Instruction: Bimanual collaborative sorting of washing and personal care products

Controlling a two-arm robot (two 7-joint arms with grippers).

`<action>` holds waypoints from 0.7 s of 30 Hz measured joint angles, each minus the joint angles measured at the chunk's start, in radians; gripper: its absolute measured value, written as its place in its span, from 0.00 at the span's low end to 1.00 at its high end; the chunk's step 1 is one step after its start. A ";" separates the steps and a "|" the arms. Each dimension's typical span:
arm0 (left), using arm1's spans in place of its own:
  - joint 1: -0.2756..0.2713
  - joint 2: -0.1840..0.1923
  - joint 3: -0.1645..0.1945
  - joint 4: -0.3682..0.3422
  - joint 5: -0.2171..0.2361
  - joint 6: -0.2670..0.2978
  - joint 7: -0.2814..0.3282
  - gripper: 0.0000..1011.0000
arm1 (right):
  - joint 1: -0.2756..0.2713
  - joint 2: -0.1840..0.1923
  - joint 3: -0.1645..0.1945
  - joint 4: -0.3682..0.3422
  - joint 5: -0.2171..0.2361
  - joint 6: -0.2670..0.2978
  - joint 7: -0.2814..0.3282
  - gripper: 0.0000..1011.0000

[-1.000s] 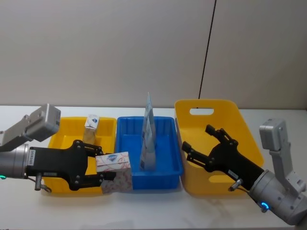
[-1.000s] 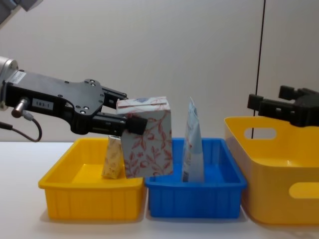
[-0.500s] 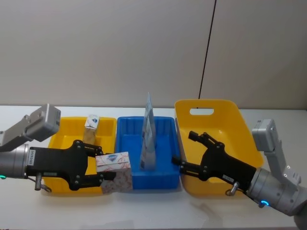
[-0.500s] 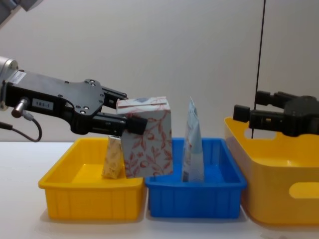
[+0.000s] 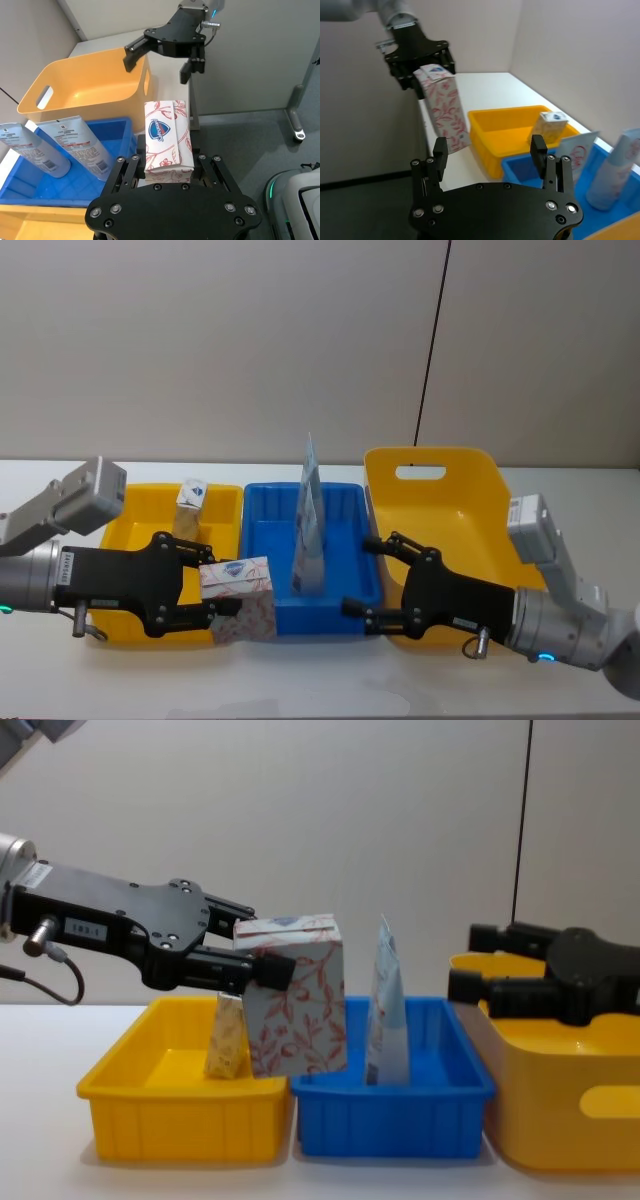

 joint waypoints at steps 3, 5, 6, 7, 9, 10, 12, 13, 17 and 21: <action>0.000 0.000 0.000 0.000 0.000 0.000 0.000 0.41 | 0.036 -0.008 -0.022 0.050 0.000 -0.023 0.057 0.99; 0.000 0.000 0.000 0.000 0.000 0.000 0.000 0.41 | 0.064 -0.016 -0.037 0.089 -0.001 -0.041 0.093 0.99; 0.000 0.000 0.000 0.000 0.000 0.000 0.000 0.41 | 0.073 -0.020 -0.043 0.104 -0.002 -0.048 0.110 0.99; 0.000 0.000 0.000 0.000 0.000 0.000 0.000 0.41 | 0.082 -0.023 -0.048 0.117 -0.003 -0.055 0.123 0.99; 0.000 0.000 0.000 0.000 0.000 0.000 0.000 0.41 | 0.114 -0.035 -0.065 0.164 -0.008 -0.077 0.164 0.99; 0.000 0.000 0.000 0.000 0.000 0.000 0.000 0.41 | 0.126 -0.040 -0.072 0.183 -0.010 -0.084 0.175 0.99; 0.000 0.000 0.000 0.000 0.000 0.000 0.000 0.41 | 0.151 -0.051 -0.086 0.222 -0.016 -0.104 0.204 0.99; 0.000 0.000 0.000 0.000 0.000 0.000 0.000 0.41 | 0.166 -0.059 -0.094 0.247 -0.021 -0.118 0.221 0.99; 0.000 0.000 0.000 0.000 0.000 0.000 0.000 0.41 | 0.201 -0.078 -0.111 0.302 -0.029 -0.144 0.249 0.99; 0.000 0.000 0.000 0.000 0.000 0.000 0.000 0.41 | 0.226 -0.096 -0.126 0.342 -0.036 -0.166 0.266 0.99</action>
